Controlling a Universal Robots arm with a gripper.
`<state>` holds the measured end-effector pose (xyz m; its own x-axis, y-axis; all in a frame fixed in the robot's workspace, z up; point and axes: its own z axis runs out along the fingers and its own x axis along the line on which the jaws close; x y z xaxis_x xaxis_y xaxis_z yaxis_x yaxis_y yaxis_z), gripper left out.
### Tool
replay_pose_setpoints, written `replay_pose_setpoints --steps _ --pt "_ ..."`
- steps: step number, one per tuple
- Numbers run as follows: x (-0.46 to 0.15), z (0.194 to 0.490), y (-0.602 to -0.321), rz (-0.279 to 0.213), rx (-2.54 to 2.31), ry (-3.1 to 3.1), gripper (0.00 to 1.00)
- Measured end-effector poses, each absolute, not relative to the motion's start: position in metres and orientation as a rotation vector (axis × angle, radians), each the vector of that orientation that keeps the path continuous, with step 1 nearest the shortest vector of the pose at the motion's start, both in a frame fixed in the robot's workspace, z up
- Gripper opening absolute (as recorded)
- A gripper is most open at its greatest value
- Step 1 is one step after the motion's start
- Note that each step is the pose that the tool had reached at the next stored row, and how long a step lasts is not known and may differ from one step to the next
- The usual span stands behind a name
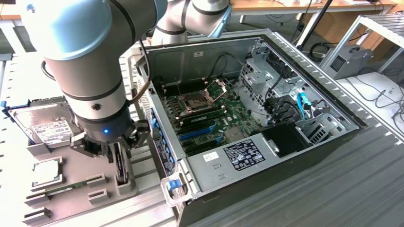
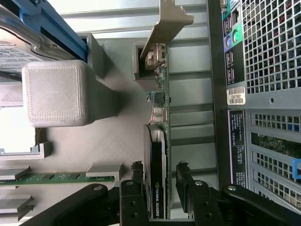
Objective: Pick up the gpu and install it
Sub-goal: 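Pick up the gpu and move the gpu toward the slot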
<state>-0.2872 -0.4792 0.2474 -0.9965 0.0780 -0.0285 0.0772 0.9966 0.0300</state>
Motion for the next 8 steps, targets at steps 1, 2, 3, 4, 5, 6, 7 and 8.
replay_pose_setpoints --steps 1,2,3,4,5,6,7,8 --pt "-0.2872 0.2469 -0.4792 0.045 0.121 3.109 0.42" --pt "-0.2872 0.2464 -0.4792 0.045 0.121 3.109 0.42" --pt "-0.2872 0.2463 -0.4791 0.045 0.121 3.109 0.42" --pt "-0.2872 0.2462 -0.4792 0.045 0.121 3.109 0.42" --pt "-0.2872 0.2460 -0.4792 0.045 0.121 3.109 0.42" --pt "-0.2872 0.2459 -0.4792 0.045 0.121 3.109 0.42" --pt "-0.2872 0.2456 -0.4791 0.045 0.121 3.109 0.42" --pt "-0.2872 0.2453 -0.4791 0.045 0.121 3.109 0.42"
